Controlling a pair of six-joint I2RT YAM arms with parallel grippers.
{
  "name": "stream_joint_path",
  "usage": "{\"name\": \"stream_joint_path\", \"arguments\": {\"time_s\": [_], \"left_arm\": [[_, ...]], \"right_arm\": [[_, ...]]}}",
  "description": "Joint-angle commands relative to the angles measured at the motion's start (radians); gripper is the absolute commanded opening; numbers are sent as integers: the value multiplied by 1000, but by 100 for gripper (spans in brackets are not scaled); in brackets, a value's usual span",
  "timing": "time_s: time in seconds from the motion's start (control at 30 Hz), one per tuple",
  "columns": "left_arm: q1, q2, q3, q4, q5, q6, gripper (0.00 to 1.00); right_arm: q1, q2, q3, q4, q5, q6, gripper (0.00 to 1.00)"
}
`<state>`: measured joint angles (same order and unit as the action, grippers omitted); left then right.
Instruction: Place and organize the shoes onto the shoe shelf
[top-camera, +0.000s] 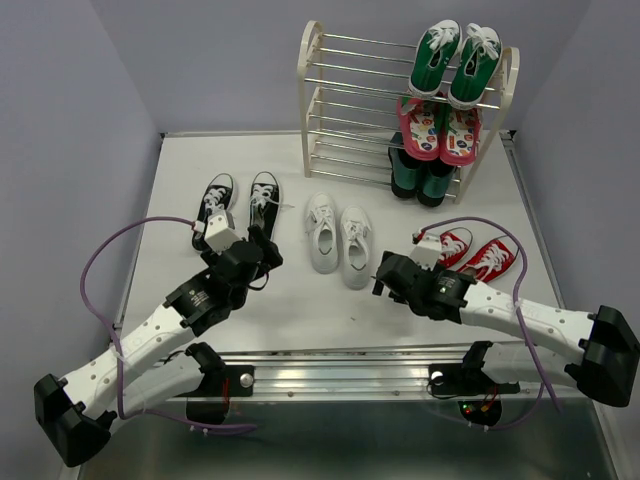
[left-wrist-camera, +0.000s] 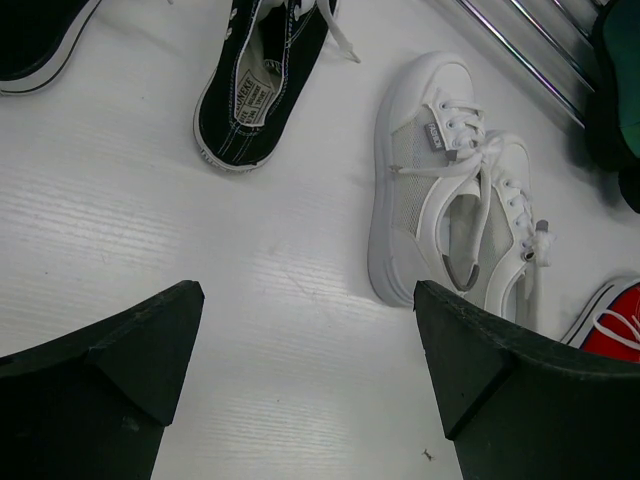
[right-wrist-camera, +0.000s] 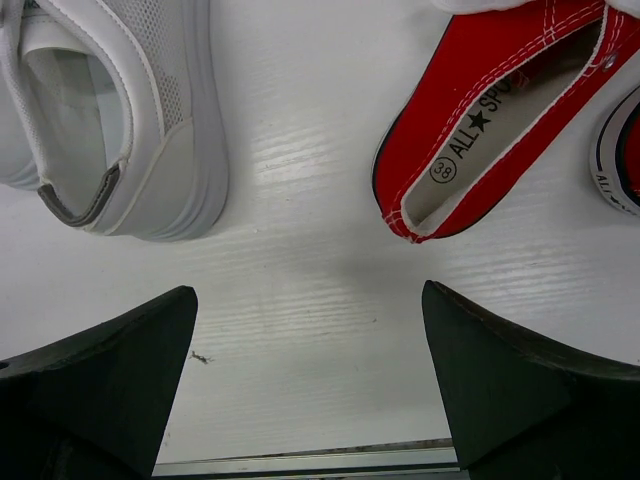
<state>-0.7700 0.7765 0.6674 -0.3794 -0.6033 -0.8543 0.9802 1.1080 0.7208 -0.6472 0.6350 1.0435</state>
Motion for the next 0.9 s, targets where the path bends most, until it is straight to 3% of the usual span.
{"name": "stream_joint_path", "arguments": {"time_s": [0.0, 0.23, 0.43, 0.57, 0.87], "left_arm": [[5, -2, -2, -1, -15, 15, 99], [8, 0, -8, 8, 2, 20, 99], [8, 0, -19, 48, 31, 44, 99], [6, 17, -6, 73, 59, 78, 99], [9, 67, -2, 163, 120, 143, 99]], "right_arm": [[0, -11, 68, -12, 22, -7, 100], [0, -39, 60, -11, 14, -19, 100], [0, -20, 84, 89, -49, -174, 100], [0, 27, 123, 142, -67, -301, 100], [0, 225, 224, 219, -76, -355, 100]]}}
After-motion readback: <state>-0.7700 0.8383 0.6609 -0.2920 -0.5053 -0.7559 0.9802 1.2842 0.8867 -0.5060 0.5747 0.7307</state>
